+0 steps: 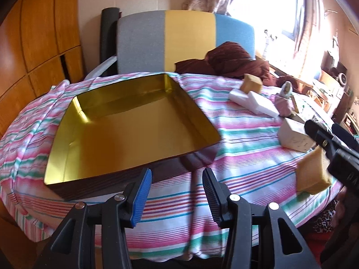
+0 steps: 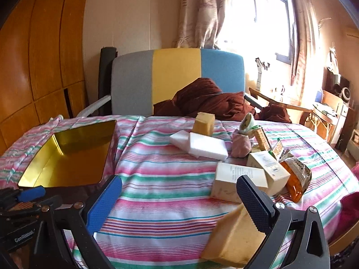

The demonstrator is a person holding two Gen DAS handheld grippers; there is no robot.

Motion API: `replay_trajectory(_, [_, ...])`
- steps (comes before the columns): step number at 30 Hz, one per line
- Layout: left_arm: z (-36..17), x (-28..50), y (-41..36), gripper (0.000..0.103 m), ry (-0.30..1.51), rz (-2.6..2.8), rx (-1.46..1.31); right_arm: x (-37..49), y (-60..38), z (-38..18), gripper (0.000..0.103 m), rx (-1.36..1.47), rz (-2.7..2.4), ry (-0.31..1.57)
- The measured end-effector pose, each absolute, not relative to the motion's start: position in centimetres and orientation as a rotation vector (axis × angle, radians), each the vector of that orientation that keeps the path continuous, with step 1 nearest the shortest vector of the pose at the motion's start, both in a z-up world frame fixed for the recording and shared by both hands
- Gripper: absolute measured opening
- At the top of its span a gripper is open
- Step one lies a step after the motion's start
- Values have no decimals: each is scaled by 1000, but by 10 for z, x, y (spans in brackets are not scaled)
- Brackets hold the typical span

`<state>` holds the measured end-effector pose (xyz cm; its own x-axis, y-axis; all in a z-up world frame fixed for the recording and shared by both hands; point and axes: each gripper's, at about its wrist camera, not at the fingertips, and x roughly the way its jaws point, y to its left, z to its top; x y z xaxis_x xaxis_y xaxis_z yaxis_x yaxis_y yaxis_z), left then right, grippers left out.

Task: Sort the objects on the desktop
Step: 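Grasp the yellow sponge with the left gripper and lift it, then carry the yellow sponge with the left gripper while the right gripper grasps a cream box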

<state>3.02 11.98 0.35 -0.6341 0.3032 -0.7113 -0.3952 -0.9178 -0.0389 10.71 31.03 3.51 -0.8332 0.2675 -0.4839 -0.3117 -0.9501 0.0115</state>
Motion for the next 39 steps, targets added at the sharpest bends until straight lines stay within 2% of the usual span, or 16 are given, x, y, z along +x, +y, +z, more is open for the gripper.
replay_trajectory(3, [6, 35, 138, 48, 157, 2438, -1036, 120, 337, 40, 103, -660, 2742, 202])
replay_trajectory(10, [3, 61, 201, 48, 297, 2203, -943, 152, 408, 44, 103, -610, 2706, 425])
replay_trajectory(13, [-2, 71, 229, 51, 274, 2036, -951, 165, 436, 44, 103, -602, 2649, 491])
replay_trajectory(14, [-3, 75, 237, 54, 269, 2001, -951, 168, 443, 43, 103, -600, 2626, 499])
replay_trajectory(21, [7, 92, 281, 58, 291, 1844, -916, 187, 476, 35, 103, -592, 2545, 539])
replay_trajectory(23, [12, 96, 294, 63, 290, 1800, -898, 191, 479, 34, 103, -594, 2542, 536])
replay_trajectory(26, [14, 100, 313, 65, 322, 1758, -888, 197, 482, 33, 103, -582, 2547, 523])
replay_trajectory(35, [-17, 98, 346, 67, 483, 1805, -961, 205, 491, 25, 103, -575, 2565, 510])
replay_trajectory(39, [-32, 86, 342, 69, 462, 1780, -1041, 198, 491, 14, 103, -626, 2577, 532])
